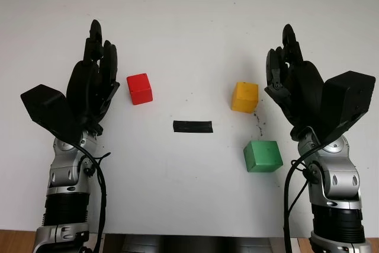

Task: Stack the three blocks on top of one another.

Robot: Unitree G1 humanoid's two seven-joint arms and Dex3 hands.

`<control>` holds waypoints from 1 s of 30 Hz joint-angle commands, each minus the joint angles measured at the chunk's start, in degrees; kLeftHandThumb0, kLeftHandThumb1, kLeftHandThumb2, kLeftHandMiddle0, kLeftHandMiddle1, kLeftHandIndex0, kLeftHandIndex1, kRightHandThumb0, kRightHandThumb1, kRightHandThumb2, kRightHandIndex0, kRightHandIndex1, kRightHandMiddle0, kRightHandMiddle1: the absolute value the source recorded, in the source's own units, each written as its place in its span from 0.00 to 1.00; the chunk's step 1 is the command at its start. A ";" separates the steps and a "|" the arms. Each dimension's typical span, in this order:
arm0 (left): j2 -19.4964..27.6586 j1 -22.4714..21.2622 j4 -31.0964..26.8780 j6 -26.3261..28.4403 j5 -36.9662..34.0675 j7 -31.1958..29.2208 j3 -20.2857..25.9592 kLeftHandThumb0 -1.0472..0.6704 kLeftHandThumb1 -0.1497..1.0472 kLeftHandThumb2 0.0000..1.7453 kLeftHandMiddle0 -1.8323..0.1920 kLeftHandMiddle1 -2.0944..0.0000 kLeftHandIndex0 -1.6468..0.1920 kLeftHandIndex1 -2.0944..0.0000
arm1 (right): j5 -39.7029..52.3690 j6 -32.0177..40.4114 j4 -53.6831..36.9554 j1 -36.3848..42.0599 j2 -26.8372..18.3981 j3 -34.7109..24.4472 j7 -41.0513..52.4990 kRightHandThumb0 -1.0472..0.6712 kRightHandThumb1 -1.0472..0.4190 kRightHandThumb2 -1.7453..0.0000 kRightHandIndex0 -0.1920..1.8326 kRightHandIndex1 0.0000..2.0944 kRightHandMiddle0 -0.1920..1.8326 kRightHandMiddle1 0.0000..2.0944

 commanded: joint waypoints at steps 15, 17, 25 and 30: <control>1.88 -0.16 0.24 0.47 2.17 -0.55 -0.37 0.19 1.00 0.28 1.00 1.00 1.00 1.00 | -0.59 0.88 -0.45 -0.58 -1.50 -0.55 -0.18 0.30 0.00 0.60 0.00 0.00 0.00 0.00; 4.47 -0.04 -2.57 4.11 4.49 0.19 -1.00 0.20 1.00 0.25 1.00 0.99 1.00 1.00 | -0.12 1.46 -1.19 -0.78 -1.96 -1.08 0.21 0.30 0.00 0.60 0.00 0.00 0.00 0.00; 15.08 -0.79 -10.44 9.92 22.09 4.63 -4.94 0.21 1.00 0.07 0.81 0.92 0.85 0.94 | -0.07 3.80 -2.75 -1.21 -5.22 -2.20 1.69 0.31 0.00 0.60 0.00 0.00 0.00 0.00; 20.20 -2.10 -10.59 10.00 26.74 1.84 -6.26 0.19 0.97 0.04 0.80 0.94 0.78 0.92 | 0.22 4.13 -3.28 -1.56 -6.15 -2.48 2.11 0.31 0.00 0.60 0.00 0.00 0.00 0.00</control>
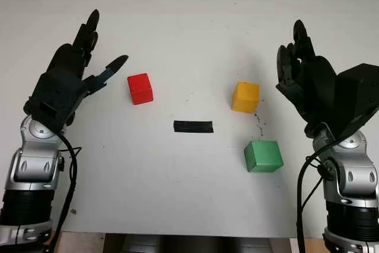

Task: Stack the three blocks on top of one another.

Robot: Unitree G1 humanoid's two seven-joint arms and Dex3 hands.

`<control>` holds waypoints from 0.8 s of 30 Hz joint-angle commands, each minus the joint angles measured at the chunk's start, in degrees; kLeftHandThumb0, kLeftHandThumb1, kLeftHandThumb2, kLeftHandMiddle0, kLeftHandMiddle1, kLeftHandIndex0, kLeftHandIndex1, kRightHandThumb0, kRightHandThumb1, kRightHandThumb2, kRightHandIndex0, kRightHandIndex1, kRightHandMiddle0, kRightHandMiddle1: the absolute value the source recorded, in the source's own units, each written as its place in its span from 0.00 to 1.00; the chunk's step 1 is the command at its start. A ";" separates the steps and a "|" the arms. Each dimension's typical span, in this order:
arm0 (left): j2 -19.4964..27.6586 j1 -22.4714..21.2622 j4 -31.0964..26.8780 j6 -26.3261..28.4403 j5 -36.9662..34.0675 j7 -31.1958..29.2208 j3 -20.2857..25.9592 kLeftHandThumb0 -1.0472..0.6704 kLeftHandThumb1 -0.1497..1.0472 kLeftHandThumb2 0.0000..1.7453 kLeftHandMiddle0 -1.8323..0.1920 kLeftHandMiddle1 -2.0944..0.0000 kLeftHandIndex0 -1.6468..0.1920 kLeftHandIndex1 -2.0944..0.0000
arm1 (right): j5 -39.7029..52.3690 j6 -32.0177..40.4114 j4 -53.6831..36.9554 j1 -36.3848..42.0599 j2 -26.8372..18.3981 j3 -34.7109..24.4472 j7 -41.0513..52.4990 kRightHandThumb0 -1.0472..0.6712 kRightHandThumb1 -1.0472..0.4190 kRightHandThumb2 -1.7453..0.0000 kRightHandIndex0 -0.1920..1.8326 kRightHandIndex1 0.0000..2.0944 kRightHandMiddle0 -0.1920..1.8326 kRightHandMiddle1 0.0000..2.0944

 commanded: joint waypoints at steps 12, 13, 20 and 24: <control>7.51 -4.73 4.69 -3.79 10.75 -5.96 -8.02 0.10 0.98 0.03 0.83 0.97 0.72 0.94 | 0.49 1.23 -1.59 -2.46 -0.34 -0.67 -1.00 0.31 0.00 0.60 0.00 0.00 0.00 0.00; 7.54 -5.21 5.39 -4.03 11.29 -6.17 -8.50 0.09 0.99 0.03 0.84 0.97 0.71 0.94 | 0.35 1.18 -1.54 -2.49 -0.33 -0.57 -1.08 0.31 0.00 0.60 0.00 0.00 0.00 0.00; 6.66 -6.57 6.89 -3.82 13.17 -7.01 -10.50 0.10 0.99 0.03 0.87 0.98 0.68 0.95 | 0.05 2.04 -2.15 -2.38 0.26 -0.04 -2.16 0.32 0.00 0.58 0.00 0.00 0.00 0.00; 7.08 -6.51 6.11 -3.51 13.65 -8.41 -11.13 0.09 1.00 0.03 0.89 0.98 0.69 0.96 | -0.03 2.27 -2.59 -2.23 0.52 0.09 -2.70 0.32 0.00 0.58 0.00 0.00 0.00 0.00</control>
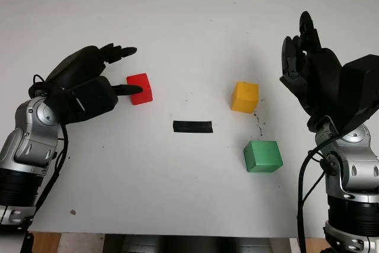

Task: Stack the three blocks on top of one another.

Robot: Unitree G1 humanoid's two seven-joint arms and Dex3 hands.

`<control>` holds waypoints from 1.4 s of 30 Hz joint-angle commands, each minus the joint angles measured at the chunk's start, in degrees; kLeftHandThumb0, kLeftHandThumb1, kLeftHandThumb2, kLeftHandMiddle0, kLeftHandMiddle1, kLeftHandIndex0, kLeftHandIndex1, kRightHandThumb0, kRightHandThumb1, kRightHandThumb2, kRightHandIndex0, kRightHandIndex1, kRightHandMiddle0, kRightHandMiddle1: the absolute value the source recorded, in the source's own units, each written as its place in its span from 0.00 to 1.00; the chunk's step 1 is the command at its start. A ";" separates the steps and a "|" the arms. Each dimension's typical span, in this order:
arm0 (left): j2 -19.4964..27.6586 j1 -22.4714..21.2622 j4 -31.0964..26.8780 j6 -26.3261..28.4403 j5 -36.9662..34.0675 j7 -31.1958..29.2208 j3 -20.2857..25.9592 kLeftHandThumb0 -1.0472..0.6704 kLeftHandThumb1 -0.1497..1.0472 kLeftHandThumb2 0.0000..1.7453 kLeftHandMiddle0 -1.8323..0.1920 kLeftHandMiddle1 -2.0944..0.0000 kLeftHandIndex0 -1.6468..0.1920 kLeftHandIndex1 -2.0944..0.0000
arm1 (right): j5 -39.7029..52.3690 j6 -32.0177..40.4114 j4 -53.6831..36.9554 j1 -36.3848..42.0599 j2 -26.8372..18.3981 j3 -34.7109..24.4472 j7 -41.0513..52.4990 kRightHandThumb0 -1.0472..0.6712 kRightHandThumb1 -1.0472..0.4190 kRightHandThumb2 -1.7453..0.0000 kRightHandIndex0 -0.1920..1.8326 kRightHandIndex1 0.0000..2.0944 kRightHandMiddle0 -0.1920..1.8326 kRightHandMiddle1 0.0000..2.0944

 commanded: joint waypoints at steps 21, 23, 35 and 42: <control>0.40 2.11 1.69 -4.42 22.06 16.25 -7.86 0.13 0.93 0.03 0.90 0.97 0.69 0.96 | 0.76 -0.22 -2.13 0.63 0.06 -0.26 0.40 0.34 0.00 0.56 0.00 0.00 0.00 0.00; 0.24 2.29 1.80 -4.30 22.81 16.72 -8.26 0.13 0.93 0.03 0.90 0.97 0.69 0.96 | 0.70 -0.29 -2.12 0.70 0.12 -0.27 0.42 0.33 0.00 0.56 0.00 0.00 0.00 0.00; -0.16 2.25 3.02 -5.38 20.50 15.62 -8.27 0.10 0.97 0.03 0.87 0.97 0.64 0.94 | 0.52 -0.30 -2.19 0.58 0.25 0.04 0.27 0.34 0.00 0.55 0.00 0.00 0.00 0.00; -1.74 0.95 5.71 -5.47 19.54 16.43 -8.30 0.12 0.97 0.03 0.85 0.97 0.60 0.91 | 0.52 0.14 -2.59 0.77 0.49 -0.02 -0.02 0.33 0.00 0.56 0.00 0.00 0.00 0.00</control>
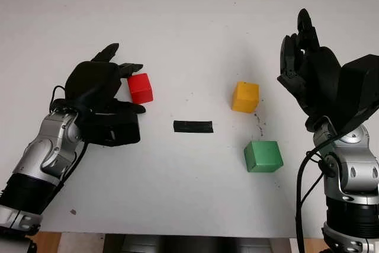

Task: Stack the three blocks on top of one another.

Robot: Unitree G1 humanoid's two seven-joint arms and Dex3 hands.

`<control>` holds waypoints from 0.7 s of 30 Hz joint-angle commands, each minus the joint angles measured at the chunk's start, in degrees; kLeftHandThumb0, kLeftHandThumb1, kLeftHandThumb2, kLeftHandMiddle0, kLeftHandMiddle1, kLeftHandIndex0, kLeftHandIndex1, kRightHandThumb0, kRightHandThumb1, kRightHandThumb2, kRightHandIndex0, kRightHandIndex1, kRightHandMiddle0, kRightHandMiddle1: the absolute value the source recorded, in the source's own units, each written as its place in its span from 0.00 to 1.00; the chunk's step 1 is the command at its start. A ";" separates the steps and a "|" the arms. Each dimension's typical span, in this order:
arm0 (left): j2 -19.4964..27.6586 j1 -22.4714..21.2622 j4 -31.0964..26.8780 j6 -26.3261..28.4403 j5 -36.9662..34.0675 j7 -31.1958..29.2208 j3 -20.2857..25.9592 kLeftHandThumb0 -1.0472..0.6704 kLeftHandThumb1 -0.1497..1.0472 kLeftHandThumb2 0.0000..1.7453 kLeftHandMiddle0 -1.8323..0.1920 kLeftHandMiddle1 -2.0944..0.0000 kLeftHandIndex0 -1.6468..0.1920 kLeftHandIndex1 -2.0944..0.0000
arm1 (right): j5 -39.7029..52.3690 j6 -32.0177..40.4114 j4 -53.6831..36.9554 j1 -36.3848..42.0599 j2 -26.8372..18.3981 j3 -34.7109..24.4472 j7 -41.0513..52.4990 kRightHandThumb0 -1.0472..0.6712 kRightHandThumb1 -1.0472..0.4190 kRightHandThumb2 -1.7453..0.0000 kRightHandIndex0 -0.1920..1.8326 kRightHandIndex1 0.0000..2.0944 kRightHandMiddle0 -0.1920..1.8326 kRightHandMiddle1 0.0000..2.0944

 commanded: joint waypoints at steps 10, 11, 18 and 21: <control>-2.05 -2.38 3.86 -0.46 1.96 6.66 -0.75 0.21 1.00 0.06 0.78 0.96 0.71 0.51 | -0.41 -0.98 -0.52 0.70 0.16 -0.10 -0.06 0.34 0.00 0.55 0.00 0.00 0.00 0.00; -2.18 -2.36 3.96 -0.77 1.70 6.98 -0.62 0.23 1.00 0.08 0.78 0.96 0.70 0.49 | -0.47 -1.05 -0.48 0.74 0.13 -0.07 -0.03 0.34 0.00 0.55 0.00 0.00 0.00 0.00; -2.58 -1.56 3.92 -3.80 -2.25 7.91 0.74 0.37 1.00 0.09 0.75 0.97 0.76 0.34 | -0.41 -0.11 -1.06 0.80 0.14 -0.09 0.07 0.34 0.00 0.56 0.00 0.00 0.00 0.00; -2.47 -1.23 3.47 -4.31 -4.12 7.32 1.17 0.38 1.00 0.08 0.74 0.96 0.77 0.34 | -0.48 0.64 -1.65 0.87 0.14 -0.06 -0.08 0.34 0.00 0.57 0.00 0.00 0.00 0.00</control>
